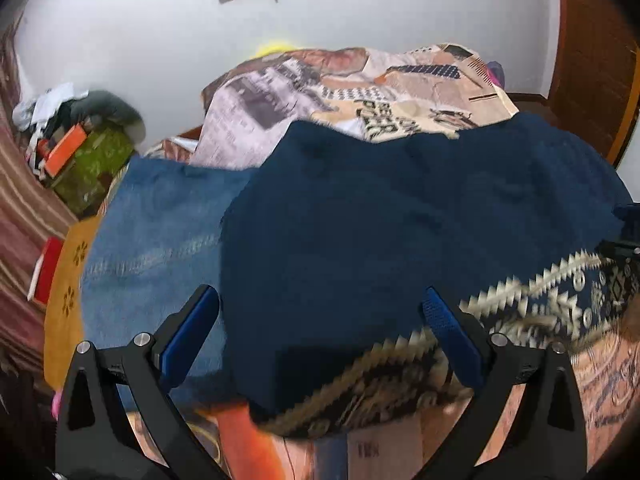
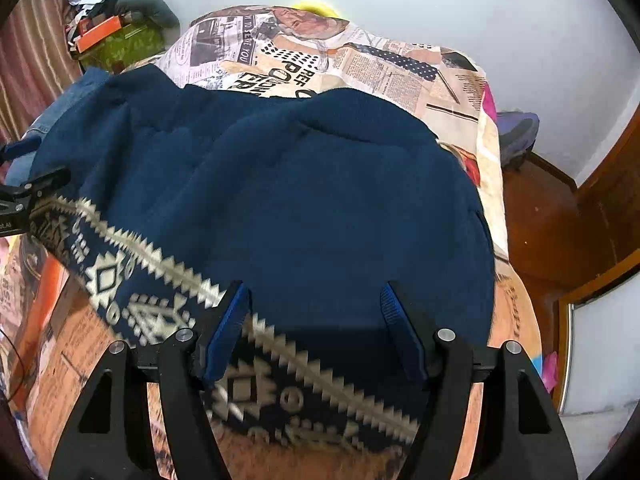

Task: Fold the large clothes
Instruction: 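Grasp the patterned hem edge of the navy garment with both grippers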

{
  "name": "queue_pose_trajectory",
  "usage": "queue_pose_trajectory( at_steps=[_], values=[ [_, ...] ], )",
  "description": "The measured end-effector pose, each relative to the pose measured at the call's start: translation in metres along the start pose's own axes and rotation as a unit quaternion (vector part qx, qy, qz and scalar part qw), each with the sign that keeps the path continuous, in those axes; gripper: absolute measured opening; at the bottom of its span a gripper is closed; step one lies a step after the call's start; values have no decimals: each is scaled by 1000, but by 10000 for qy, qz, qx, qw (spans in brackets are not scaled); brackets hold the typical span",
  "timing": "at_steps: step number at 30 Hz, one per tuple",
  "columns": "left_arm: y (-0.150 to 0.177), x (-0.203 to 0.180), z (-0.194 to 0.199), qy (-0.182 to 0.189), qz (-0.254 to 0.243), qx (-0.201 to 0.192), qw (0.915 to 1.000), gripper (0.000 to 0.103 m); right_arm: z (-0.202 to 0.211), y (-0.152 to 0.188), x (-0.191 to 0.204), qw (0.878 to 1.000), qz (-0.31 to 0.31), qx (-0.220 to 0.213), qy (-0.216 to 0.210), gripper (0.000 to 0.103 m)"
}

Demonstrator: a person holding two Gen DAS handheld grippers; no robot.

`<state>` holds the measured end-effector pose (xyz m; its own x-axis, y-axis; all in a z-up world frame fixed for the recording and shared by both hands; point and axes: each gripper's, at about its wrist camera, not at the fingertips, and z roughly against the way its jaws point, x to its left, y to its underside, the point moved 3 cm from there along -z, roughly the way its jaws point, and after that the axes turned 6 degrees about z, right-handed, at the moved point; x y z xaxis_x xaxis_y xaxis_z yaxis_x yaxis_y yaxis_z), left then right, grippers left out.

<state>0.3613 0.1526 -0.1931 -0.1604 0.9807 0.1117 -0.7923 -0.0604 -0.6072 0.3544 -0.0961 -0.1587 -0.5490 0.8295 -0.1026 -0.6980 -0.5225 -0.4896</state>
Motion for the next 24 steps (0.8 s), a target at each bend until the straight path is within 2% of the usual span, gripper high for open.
queue_pose_trajectory(
  at_steps=[6,13,18,21,24],
  values=[
    [25,29,24,-63,302,58,9995,103,22,15,0,9998,-198,-43,-45,65],
    [46,69,57,177,1112,-74,9936,103,58,20,5,9992,-174,-337,125,65],
    [60,82,59,865,1877,-20,9784,103,73,20,13,9984,-154,-527,136,65],
    [73,84,47,1158,2301,-18,9663,103,68,18,19,9985,-108,-527,53,65],
    [85,77,24,1624,2637,131,9507,103,55,19,23,9991,-130,-412,-7,65]
  ],
)
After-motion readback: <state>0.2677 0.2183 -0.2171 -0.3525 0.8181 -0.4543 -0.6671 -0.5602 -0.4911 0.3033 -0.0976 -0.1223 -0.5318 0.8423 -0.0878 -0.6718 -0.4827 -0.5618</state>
